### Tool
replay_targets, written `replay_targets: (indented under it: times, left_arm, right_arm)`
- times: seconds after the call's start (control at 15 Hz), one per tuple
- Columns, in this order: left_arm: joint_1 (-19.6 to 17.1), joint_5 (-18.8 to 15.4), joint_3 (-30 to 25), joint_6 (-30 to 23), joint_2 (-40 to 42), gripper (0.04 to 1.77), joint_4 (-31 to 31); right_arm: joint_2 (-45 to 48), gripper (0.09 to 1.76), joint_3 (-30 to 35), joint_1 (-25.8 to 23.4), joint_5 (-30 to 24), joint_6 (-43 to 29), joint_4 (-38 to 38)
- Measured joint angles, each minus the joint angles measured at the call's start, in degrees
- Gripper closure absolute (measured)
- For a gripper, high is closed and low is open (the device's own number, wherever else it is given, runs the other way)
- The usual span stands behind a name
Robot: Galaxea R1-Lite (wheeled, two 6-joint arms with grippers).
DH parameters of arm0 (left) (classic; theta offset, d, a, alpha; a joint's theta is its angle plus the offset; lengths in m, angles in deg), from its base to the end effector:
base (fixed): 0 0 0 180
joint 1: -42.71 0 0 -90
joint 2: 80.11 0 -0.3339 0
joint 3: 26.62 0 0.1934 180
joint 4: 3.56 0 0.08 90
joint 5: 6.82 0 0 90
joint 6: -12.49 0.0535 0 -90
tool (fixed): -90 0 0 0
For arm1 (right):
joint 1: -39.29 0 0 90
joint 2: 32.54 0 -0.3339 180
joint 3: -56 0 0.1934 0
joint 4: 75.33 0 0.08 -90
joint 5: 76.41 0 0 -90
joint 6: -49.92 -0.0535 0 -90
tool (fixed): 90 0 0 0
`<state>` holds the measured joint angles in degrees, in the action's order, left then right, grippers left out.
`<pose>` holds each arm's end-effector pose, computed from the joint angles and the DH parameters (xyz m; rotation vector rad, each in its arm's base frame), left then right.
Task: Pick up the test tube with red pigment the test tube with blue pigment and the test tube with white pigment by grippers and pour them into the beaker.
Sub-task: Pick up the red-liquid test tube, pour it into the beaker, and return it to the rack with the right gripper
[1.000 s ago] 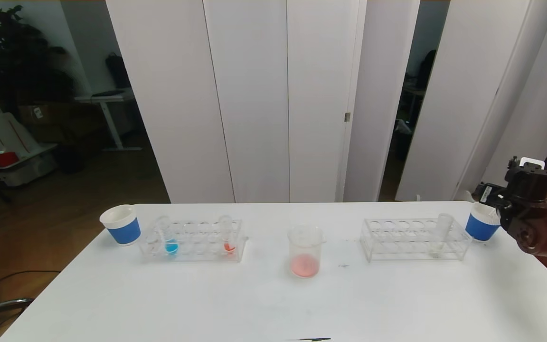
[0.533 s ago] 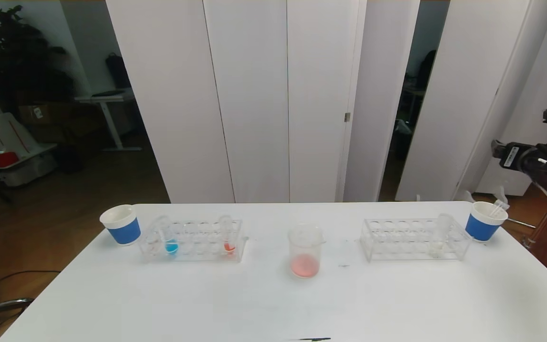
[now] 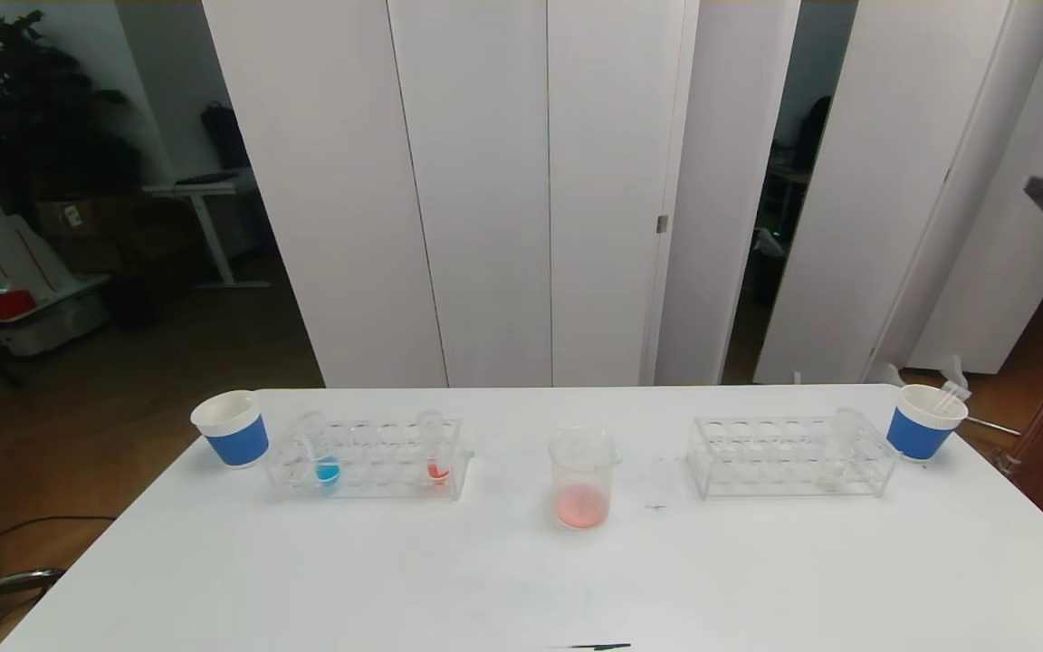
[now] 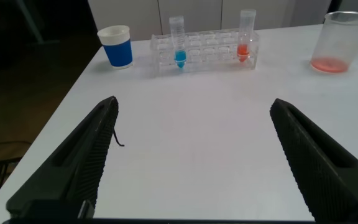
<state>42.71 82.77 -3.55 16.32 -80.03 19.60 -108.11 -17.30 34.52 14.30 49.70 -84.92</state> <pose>-0.0226 -0.0004 0.0755 0.0668 -0.0001 -0.0072 0.2416 -0.0208 0.3327 -0.0007 -0.1279 -0.0953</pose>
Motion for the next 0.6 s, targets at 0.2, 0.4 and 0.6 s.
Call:
replay_targets:
  times: [0.2,0.4,0.6]
  left_arm:
    - [0.00,-0.02,0.00,0.02,0.00,0.07,0.00]
    - [0.00,-0.02,0.00,0.02,0.00,0.07,0.00]
    - [0.00,-0.02,0.00,0.00,0.00,0.07,0.00]
  right_arm:
    - [14.69,0.10,3.69,0.83,-1.19,1.01,7.80]
    - [30.06,0.10,7.11,1.19,-1.55,1.73,17.42]
    - [45.36,0.10,9.84,1.88,-2.19,2.43,30.78]
